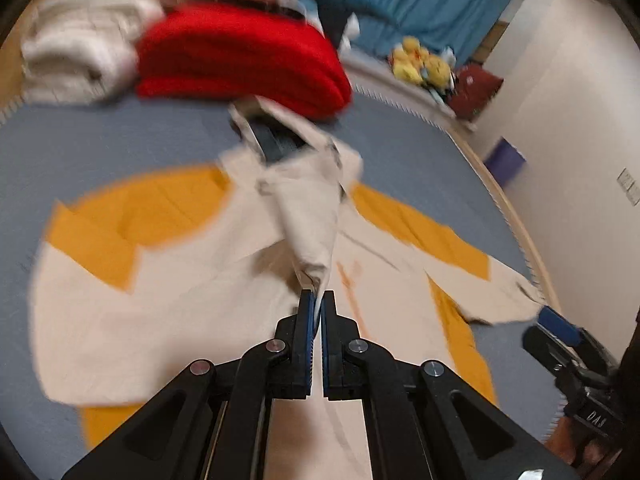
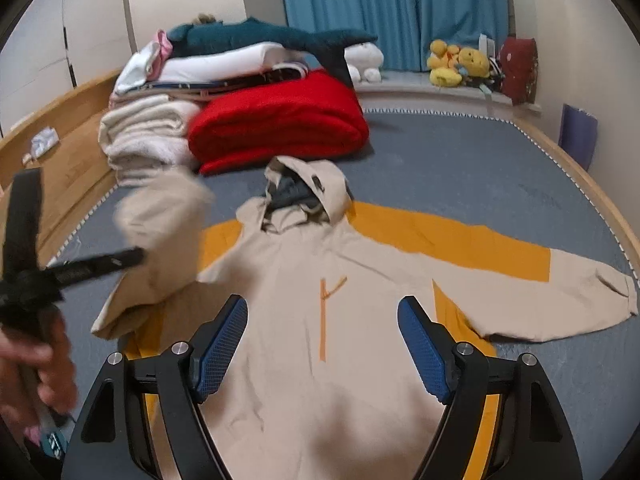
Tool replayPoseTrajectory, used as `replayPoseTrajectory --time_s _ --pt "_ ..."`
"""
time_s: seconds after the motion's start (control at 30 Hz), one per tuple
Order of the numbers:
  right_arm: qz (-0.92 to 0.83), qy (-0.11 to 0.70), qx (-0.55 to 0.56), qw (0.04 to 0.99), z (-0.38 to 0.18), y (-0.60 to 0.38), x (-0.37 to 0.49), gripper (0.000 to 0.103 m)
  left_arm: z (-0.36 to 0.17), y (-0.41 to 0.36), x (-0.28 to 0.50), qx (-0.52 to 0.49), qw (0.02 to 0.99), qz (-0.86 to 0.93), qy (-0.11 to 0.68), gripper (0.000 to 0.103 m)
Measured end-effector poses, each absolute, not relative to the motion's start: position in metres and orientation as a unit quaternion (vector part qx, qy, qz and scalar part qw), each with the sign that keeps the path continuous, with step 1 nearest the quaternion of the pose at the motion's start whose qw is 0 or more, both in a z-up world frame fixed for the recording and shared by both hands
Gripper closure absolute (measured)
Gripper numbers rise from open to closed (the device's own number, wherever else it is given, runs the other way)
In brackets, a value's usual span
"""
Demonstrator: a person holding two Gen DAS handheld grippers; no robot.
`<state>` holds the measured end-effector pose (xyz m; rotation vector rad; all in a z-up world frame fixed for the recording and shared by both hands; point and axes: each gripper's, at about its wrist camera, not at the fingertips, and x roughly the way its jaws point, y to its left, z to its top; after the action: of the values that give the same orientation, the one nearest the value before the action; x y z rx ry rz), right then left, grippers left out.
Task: Fold large clothes
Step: 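Lay the sleeve on the jacket body and open the left tool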
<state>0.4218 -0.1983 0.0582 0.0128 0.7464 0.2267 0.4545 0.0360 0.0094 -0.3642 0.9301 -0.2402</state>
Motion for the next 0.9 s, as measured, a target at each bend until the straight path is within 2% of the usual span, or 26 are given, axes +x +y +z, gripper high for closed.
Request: replayPoseTrajectory --time_s 0.1,0.17,0.2,0.27,0.3,0.5,0.57,0.63,0.9 --pt "0.100 0.382 0.008 0.919 0.051 -0.195 0.433 0.031 -0.013 0.027 0.466 -0.202 0.842 -0.127 0.484 0.100" --pt "0.100 0.403 0.021 0.910 0.043 -0.193 0.443 0.048 -0.021 0.032 0.471 -0.222 0.822 -0.137 0.507 0.096" --pt "0.104 0.412 0.028 0.905 0.038 -0.191 0.447 0.054 -0.020 0.040 0.471 -0.232 0.814 -0.143 0.512 0.091" --pt "0.113 0.427 0.043 0.896 0.030 -0.188 0.455 0.074 -0.013 0.056 0.467 -0.240 0.810 -0.146 0.514 0.079" --pt "0.117 0.434 0.048 0.892 0.025 -0.186 0.459 0.076 -0.006 0.066 0.463 -0.237 0.817 -0.138 0.507 0.078" --pt "0.132 0.496 0.097 0.853 -0.014 -0.175 0.479 0.073 0.002 0.118 0.458 -0.250 0.829 -0.079 0.494 0.078" --pt "0.137 0.528 0.133 0.828 -0.037 -0.174 0.484 0.061 0.004 0.133 0.458 -0.254 0.831 -0.059 0.491 0.078" --pt "0.138 0.557 0.168 0.802 -0.061 -0.173 0.488 0.055 0.006 0.143 0.459 -0.255 0.835 -0.048 0.485 0.078" --pt "0.101 0.632 0.167 0.750 -0.128 -0.154 0.490 0.054 0.018 0.163 0.461 -0.242 0.850 -0.024 0.466 0.078"
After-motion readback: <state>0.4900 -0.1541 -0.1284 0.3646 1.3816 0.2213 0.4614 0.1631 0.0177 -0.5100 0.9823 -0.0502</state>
